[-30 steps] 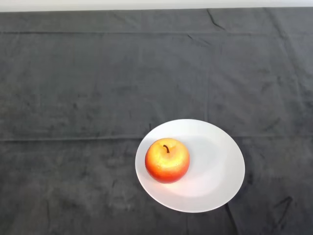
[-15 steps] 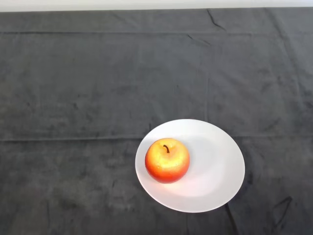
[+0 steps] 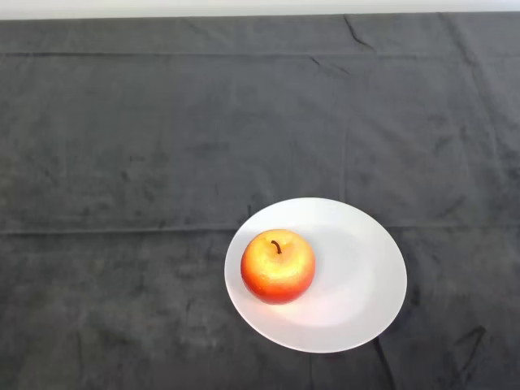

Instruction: Move the apple to the plate

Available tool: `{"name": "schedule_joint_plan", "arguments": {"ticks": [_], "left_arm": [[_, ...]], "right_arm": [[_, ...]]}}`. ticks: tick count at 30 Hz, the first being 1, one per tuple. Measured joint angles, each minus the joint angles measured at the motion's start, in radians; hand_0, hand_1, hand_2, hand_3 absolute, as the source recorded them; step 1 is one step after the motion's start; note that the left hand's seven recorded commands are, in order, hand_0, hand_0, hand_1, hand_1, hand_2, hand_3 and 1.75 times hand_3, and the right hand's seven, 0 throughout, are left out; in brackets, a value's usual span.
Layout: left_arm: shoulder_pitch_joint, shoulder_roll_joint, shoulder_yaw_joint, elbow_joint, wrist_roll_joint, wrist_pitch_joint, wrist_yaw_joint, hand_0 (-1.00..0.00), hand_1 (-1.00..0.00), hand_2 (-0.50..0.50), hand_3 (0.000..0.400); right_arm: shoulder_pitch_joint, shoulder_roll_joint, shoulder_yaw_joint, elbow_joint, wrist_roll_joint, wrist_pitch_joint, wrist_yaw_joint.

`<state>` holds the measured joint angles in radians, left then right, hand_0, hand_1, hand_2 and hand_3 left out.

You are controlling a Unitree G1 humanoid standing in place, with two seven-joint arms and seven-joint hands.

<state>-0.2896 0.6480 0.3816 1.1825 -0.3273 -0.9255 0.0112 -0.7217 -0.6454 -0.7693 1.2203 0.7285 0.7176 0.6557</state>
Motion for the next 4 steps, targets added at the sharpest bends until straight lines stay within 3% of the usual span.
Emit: {"name": "schedule_joint_plan", "arguments": {"ticks": [4], "left_arm": [[0.0, 0.0, 0.009, 0.0, 0.001, 0.0, 0.0, 0.0, 0.0, 0.0, 0.0]], "right_arm": [[0.0, 0.0, 0.0, 0.0, 0.0, 0.0, 0.0]]}}
